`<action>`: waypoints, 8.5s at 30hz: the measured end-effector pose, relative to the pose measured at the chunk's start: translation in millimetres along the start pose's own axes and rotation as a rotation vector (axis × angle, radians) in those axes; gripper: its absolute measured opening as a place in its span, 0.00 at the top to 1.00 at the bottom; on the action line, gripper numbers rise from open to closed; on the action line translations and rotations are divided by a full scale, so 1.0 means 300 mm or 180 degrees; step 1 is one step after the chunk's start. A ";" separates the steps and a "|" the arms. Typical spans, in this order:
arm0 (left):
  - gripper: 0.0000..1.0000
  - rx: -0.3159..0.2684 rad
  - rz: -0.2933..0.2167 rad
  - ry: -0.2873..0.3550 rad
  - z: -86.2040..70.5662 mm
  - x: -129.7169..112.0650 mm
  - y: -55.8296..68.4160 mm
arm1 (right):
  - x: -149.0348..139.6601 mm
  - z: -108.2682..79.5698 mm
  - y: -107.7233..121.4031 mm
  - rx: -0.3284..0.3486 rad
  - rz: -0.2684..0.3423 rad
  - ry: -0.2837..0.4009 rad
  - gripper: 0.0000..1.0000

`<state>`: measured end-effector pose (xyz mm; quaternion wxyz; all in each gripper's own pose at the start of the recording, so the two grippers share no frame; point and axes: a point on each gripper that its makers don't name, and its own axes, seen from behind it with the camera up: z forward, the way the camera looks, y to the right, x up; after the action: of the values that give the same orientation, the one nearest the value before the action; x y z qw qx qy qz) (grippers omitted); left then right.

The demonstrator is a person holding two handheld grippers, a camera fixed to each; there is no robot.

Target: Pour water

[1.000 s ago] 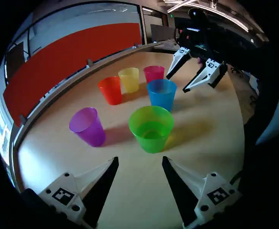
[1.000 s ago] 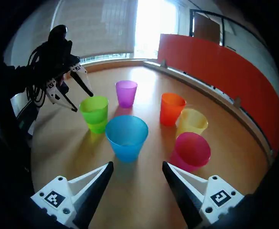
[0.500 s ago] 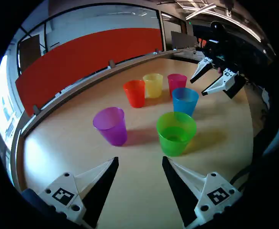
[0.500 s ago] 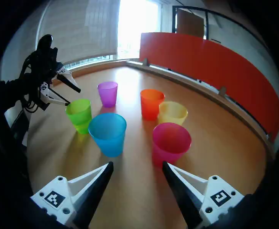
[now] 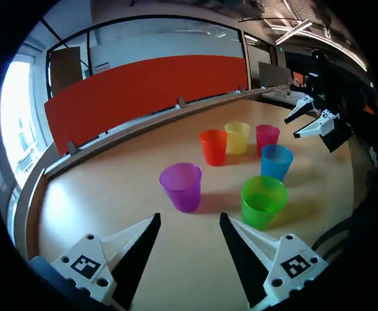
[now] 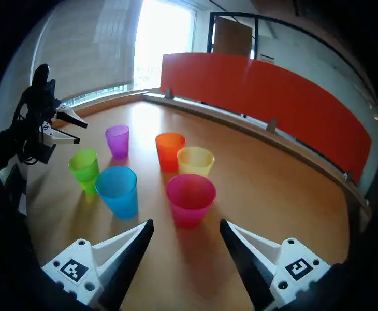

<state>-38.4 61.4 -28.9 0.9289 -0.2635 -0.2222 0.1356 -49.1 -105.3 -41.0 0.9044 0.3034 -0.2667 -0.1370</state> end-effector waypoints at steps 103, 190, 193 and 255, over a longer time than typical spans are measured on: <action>0.16 0.1784 -0.1055 0.1731 -0.161 0.198 -0.264 | 0.256 -0.282 0.366 -0.2217 0.0768 0.1608 0.01; 0.16 0.1846 -0.0912 0.1429 -0.074 0.056 -0.262 | 0.209 -0.261 0.302 -0.2200 0.0527 0.1855 0.00; 0.16 0.1846 -0.0912 0.1429 -0.074 0.056 -0.262 | 0.197 -0.245 0.297 -0.2128 0.0568 0.1902 0.00; 0.16 0.1846 -0.0912 0.1430 -0.074 0.054 -0.262 | 0.031 -0.169 0.381 -0.1990 0.0902 0.1761 0.00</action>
<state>-3.0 -7.0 3.1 0.9998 0.0205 -0.0004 0.0008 -2.9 4.1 -0.5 1.0000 0.0009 0.0008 0.0006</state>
